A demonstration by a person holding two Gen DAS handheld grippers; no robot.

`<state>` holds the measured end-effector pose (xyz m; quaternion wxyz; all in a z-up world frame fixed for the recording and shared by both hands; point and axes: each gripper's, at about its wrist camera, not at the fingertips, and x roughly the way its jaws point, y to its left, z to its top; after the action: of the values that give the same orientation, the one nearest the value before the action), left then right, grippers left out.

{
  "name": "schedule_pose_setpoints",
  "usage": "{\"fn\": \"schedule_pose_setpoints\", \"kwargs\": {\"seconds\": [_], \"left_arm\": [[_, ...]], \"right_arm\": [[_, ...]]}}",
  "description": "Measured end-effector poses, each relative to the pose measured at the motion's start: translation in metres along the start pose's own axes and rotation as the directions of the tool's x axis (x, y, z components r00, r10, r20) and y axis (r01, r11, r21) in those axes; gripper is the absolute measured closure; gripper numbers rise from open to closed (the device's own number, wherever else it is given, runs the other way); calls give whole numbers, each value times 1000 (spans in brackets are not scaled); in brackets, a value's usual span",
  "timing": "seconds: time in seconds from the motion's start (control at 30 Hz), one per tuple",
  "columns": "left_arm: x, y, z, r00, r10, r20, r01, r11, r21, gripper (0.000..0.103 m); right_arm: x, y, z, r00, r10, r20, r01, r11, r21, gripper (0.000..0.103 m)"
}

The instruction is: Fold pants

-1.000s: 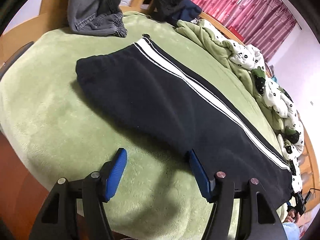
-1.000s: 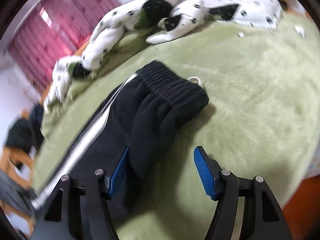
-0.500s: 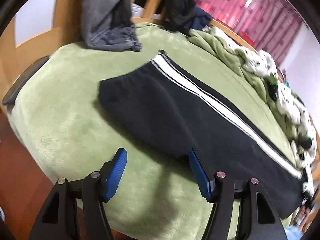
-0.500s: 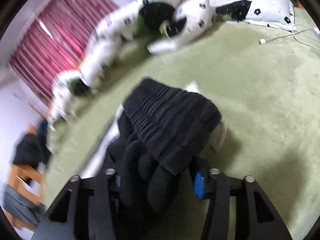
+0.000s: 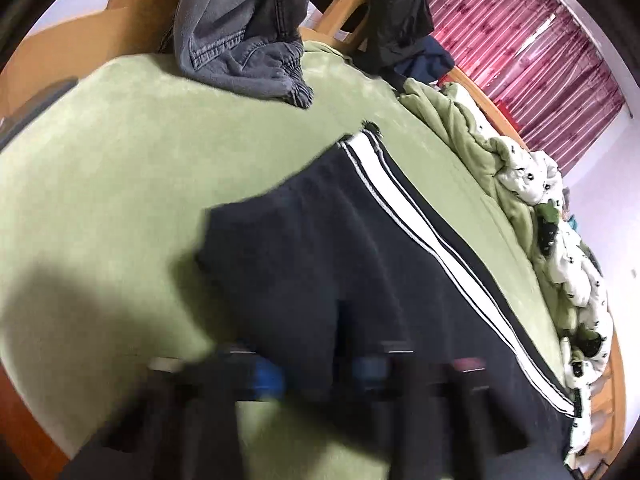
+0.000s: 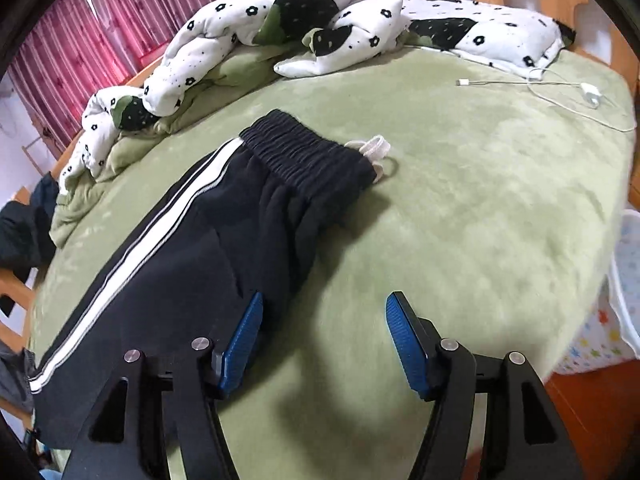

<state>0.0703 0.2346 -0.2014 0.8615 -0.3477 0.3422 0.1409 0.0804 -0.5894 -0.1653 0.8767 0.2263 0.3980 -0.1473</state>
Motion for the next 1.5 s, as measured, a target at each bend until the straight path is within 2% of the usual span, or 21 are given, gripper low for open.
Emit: {"fn": "schedule_pose_setpoints", "kwargs": {"seconds": [0.07,0.1,0.17,0.23,0.3,0.4,0.43,0.53,0.6,0.63,0.73,0.87,0.97,1.03,1.1,1.2,1.33,1.4,1.47,1.5], "left_arm": [[-17,-3,10,995,-49,90,45,998,46,91],[-28,-9,12,990,-72,120,61,993,99,91],[-34,-19,10,991,-48,124,24,981,191,90],[-27,-17,5,998,-4,66,-11,973,229,86],[-19,-3,0,999,49,-18,-44,975,216,81],[-28,13,-10,999,11,-49,-2,983,181,72],[-36,13,-15,998,1,-56,10,980,200,68],[-52,1,-32,993,-43,-113,75,950,302,67],[-60,-12,-36,979,-104,-175,161,921,354,67],[-62,-23,-35,977,-114,-178,176,904,390,65],[-55,-51,-20,995,-29,-96,71,874,481,49],[-27,-68,18,998,3,-62,25,893,450,47],[-5,-78,44,999,55,-1,-48,891,452,47],[14,-81,63,995,95,24,-96,888,450,47],[33,-83,82,995,102,22,-101,894,436,47],[55,-84,105,993,117,29,-118,898,424,47],[79,-84,121,987,157,35,-158,896,414,48],[88,-81,124,987,159,12,-151,904,401,55],[95,-78,124,988,152,-15,-134,912,389,72],[96,-75,123,989,149,-21,-130,916,379,74]], "right_arm": [[-10,10,-10,1000,-17,1,17,1000,0,40],[-17,15,-14,1000,-21,10,21,1000,2,40],[-29,29,-20,1000,-7,28,7,1000,-4,40],[-41,49,-22,999,-3,49,5,1000,-31,40],[-47,71,-18,998,-1,68,6,998,-65,40],[-51,102,-11,997,29,66,-20,992,-127,40],[-51,117,-8,997,38,68,-27,986,-166,40],[-46,157,-5,996,47,72,-25,961,-275,40],[-36,189,-6,996,67,66,-39,930,-364,39],[-30,200,-6,995,76,62,-46,917,-396,39],[-5,243,-8,994,100,38,-66,854,-516,39],[29,295,-13,990,139,-10,-115,774,-623,39],[51,333,-21,982,180,-51,-163,692,-703,39],[62,349,-25,979,197,-60,-177,657,-733,39],[75,360,-29,973,211,-89,-205,630,-749,39],[93,379,-40,966,221,-132,-237,565,-790,39],[107,396,-53,953,244,-182,-283,491,-824,39],[116,405,-59,950,229,-210,-297,466,-834,39],[124,411,-64,954,208,-217,-290,445,-847,39],[128,412,-65,954,198,-225,-292,442,-848,39]]}}
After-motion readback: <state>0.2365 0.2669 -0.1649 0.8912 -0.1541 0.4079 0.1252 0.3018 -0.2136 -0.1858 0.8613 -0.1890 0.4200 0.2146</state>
